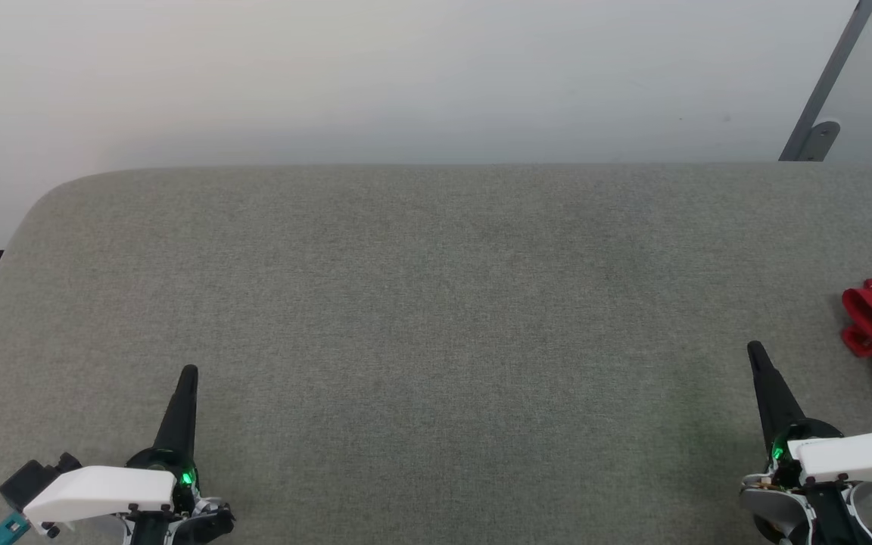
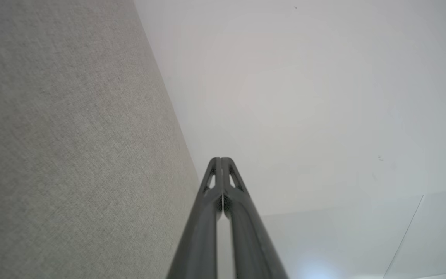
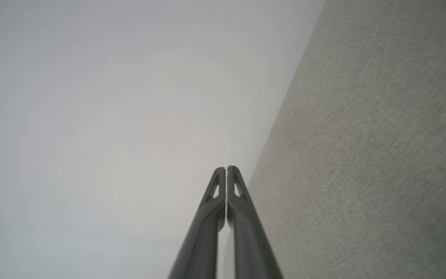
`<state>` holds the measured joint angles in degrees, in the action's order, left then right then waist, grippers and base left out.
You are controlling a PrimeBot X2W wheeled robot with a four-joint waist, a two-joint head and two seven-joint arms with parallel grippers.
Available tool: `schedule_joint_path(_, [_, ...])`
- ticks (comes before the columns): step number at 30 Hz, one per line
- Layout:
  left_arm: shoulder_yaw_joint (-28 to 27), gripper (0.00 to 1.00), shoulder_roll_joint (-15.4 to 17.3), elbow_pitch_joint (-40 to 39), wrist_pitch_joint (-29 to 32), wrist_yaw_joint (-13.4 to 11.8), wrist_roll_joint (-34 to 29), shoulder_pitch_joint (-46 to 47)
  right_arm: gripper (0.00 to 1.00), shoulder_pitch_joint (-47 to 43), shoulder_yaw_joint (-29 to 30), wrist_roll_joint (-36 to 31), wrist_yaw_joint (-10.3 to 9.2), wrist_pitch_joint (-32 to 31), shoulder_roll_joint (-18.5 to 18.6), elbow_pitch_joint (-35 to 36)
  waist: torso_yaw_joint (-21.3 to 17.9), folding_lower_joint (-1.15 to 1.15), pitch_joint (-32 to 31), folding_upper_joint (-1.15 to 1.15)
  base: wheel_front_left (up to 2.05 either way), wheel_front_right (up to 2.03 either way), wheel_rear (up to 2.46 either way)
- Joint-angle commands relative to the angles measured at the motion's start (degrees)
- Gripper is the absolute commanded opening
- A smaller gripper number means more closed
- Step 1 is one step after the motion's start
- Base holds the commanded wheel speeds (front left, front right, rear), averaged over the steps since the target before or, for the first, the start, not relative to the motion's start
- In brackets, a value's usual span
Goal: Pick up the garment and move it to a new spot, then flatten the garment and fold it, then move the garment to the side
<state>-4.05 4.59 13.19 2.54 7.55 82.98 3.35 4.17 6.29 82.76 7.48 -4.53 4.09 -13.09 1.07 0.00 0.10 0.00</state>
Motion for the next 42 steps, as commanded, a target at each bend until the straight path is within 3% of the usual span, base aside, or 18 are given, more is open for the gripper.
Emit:
schedule_joint_path(1, [-0.33, 0.00, 0.06, -0.06, 0.32, -0.10, 1.36, 1.28, 0.00, 0.99, 0.24, 1.09, 0.02, -0.38, -0.12, 0.16, -0.04, 0.00, 0.00, 0.00, 0.00, 0.00, 0.00])
schedule_joint_path(26, [-1.37, 0.00, -0.87, 0.85, 3.12, -0.12, 10.52, 3.19, 0.00, 2.47, 0.31, 9.73, 0.02, -2.21, -1.35, -1.07, -1.04, 0.00, 0.08, 0.00, 0.00, 0.00, 0.00])
schedule_joint_path(42, [-1.60, 0.00, -1.05, 0.86, 3.46, -0.12, 10.22, 3.23, 0.00, 2.21, 0.28, 9.74, 0.02, -2.14, -1.32, -1.04, -1.07, 0.00, 0.08, 0.00, 0.00, 0.00, 0.00])
